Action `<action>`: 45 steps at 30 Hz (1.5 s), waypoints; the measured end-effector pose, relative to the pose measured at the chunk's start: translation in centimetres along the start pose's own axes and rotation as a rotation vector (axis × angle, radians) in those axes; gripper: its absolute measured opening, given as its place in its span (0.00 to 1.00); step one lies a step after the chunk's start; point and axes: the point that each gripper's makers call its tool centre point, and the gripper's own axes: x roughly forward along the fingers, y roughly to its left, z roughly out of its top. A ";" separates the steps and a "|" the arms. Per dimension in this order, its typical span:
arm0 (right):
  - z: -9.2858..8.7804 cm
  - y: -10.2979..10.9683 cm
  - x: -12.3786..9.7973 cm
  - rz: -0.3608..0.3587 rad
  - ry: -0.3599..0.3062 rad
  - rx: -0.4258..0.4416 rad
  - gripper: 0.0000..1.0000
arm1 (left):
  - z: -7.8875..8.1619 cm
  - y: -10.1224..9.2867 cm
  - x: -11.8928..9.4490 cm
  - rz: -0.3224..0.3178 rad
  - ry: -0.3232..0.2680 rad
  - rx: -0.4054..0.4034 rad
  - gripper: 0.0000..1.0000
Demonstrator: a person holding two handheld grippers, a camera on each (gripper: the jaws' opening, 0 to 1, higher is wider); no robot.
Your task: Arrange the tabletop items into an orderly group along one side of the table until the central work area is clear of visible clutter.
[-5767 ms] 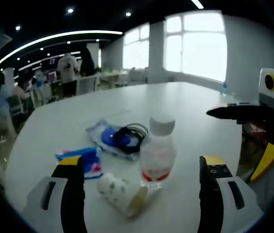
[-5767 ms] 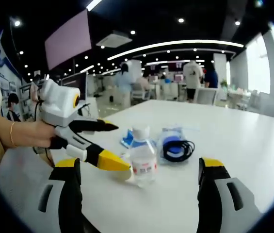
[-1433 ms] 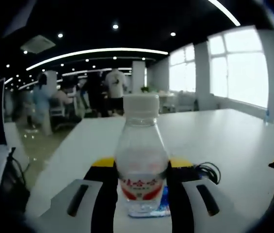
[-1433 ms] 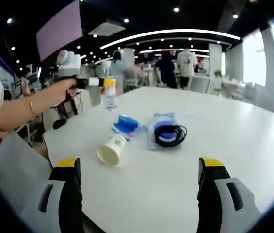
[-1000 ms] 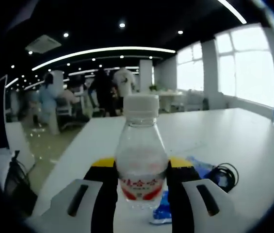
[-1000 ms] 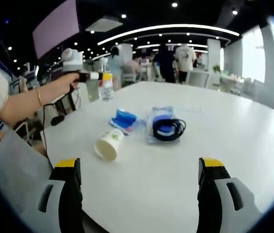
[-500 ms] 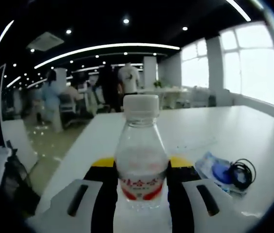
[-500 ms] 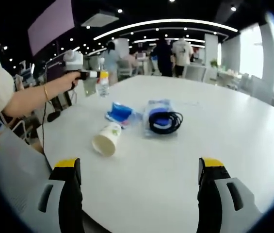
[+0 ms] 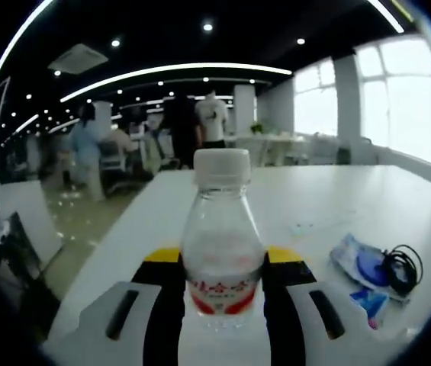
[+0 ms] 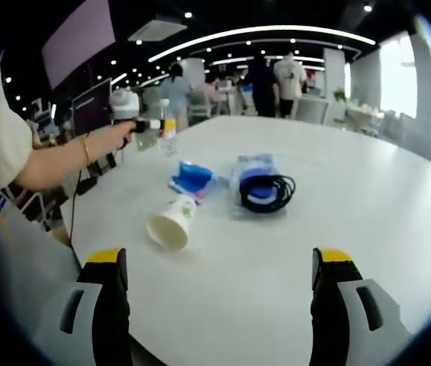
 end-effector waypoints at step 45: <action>-1.5 0.4 1.3 0.031 0.052 0.008 0.97 | -2.7 1.1 2.1 0.004 -0.068 -0.002 0.38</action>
